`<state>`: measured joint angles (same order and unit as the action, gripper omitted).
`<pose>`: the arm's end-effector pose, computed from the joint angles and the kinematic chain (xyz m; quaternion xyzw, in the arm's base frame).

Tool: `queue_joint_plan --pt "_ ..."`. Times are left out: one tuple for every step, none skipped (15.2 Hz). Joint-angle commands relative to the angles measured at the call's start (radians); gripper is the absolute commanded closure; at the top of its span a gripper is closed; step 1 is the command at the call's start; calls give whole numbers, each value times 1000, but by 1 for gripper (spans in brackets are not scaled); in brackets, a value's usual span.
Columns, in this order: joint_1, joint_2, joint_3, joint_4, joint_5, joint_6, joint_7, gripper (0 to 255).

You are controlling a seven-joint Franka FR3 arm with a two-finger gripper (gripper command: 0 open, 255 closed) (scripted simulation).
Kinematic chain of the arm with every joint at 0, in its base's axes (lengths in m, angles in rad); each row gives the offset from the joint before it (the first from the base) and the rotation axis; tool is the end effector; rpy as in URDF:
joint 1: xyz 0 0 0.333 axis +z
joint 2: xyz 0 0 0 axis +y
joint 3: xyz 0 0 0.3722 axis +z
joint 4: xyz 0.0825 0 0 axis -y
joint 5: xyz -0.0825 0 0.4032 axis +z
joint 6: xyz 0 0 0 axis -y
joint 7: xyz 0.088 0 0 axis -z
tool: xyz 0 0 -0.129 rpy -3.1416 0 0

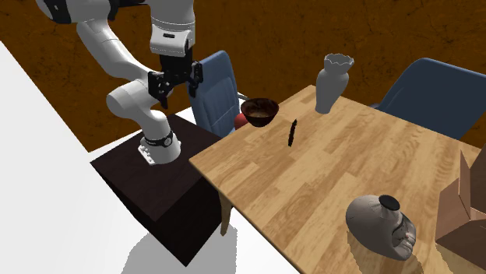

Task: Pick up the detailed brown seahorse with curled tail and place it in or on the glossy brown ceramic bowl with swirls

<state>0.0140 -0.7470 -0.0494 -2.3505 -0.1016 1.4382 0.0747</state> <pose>0.2785 -0.0290 0.5896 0.9948 -0.0494 -0.0819 0.0362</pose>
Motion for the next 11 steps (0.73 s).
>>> queue_joint_plan --pt "0 0 0 0 0 0 0 0" --pt "9 29 11 6 12 17 9 0" --pt "18 58 21 14 24 34 17 0" --pt "27 88 32 22 35 51 25 0" --pt "35 118 42 32 46 67 33 0" --pt "44 148 52 42 57 83 41 0" --pt "52 180 62 54 67 98 48 0" --pt "60 211 72 67 76 112 55 0" --pt "68 243 82 81 85 126 62 0" --pt "76 275 92 95 93 139 69 0" --pt "83 307 102 111 101 152 75 0"
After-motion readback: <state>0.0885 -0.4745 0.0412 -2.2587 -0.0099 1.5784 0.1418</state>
